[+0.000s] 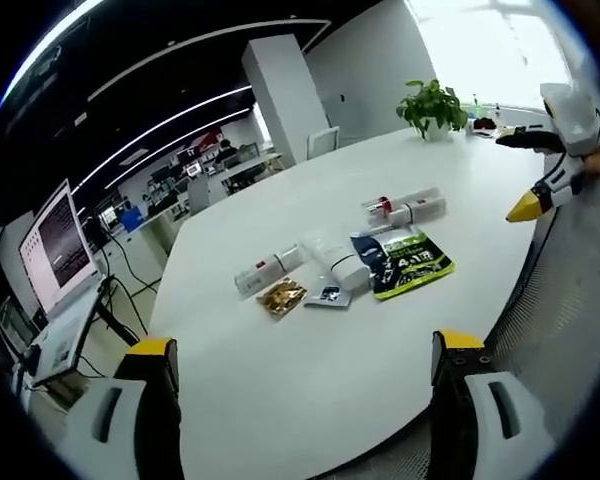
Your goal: Arrange the skincare products in the storage area until every visible bottle or jar stands upright without overlapping.
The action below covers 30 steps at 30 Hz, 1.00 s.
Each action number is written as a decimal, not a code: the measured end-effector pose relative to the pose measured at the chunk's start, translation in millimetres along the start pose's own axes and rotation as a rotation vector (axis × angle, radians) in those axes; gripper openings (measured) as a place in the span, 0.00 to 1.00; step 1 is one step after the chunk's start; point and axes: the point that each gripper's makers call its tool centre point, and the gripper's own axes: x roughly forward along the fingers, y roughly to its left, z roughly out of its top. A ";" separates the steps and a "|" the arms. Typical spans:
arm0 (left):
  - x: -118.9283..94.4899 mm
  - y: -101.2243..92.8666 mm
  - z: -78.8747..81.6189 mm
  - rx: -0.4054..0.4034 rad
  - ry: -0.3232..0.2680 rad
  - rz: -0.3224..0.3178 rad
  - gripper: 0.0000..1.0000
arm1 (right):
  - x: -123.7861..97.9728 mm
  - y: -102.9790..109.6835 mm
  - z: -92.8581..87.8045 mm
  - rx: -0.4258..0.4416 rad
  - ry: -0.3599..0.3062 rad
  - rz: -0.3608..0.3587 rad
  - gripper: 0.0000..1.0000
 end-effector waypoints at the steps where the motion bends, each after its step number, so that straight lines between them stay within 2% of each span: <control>1: 0.1 0.0 0.3 0.006 -0.003 -0.001 0.99 | 3.8 -2.5 -1.3 -0.055 0.022 0.004 1.00; 2: 0.0 0.8 0.7 0.008 -0.006 0.004 0.99 | 7.0 -1.6 -2.1 -0.068 0.034 0.023 1.00; 4: -0.1 2.4 1.2 0.006 -0.009 0.008 0.99 | 15.0 3.6 -0.8 -0.034 0.054 0.092 1.00; 5: 0.4 3.5 0.8 0.007 -0.008 0.010 0.99 | 20.3 8.0 4.6 -0.001 0.046 0.143 1.00; 6: 0.5 3.8 0.3 0.007 -0.006 0.012 0.99 | 22.0 10.2 6.1 0.010 0.044 0.165 1.00; 7: 0.7 4.2 -0.7 0.008 -0.001 0.011 0.99 | 27.8 15.4 12.1 0.042 0.038 0.234 0.99; 8: 0.6 3.6 -0.7 0.009 -0.001 0.011 0.99 | 30.9 16.4 17.9 0.047 0.018 0.258 0.96; 9: 0.6 4.0 -0.6 0.009 -0.003 0.012 0.99 | 34.1 14.8 23.1 0.047 -0.001 0.265 0.92; 11: -0.4 4.3 0.0 0.006 -0.007 0.014 0.99 | 39.3 9.2 28.2 0.031 0.001 0.261 0.88; 12: -2.8 -3.5 3.2 0.005 -0.008 0.015 0.99 | 42.9 6.9 32.4 -0.011 -0.004 0.272 0.86; 14: -2.9 -2.8 3.4 0.005 -0.009 0.013 0.99 | 49.6 -0.6 37.7 -0.098 -0.004 0.279 0.81; 16: -3.5 -6.8 4.3 0.007 -0.008 0.008 0.99 | 56.7 -11.4 41.7 -0.131 -0.002 0.272 0.78; 20: -3.3 -5.1 3.3 0.005 -0.009 0.009 0.99 | 70.6 -32.4 49.9 -0.124 0.001 0.288 0.78; 24: -4.2 -2.8 4.3 0.007 -0.016 0.021 0.99 | 87.4 -43.2 55.8 -0.105 -0.002 0.310 0.75; 27: -4.7 -2.4 5.0 0.010 -0.017 0.027 0.99 | 101.6 -48.7 57.5 -0.111 0.000 0.319 0.72; 30: -5.0 -2.9 5.4 0.013 -0.017 0.028 0.99 | 118.5 -45.6 57.3 -0.115 0.029 0.362 0.71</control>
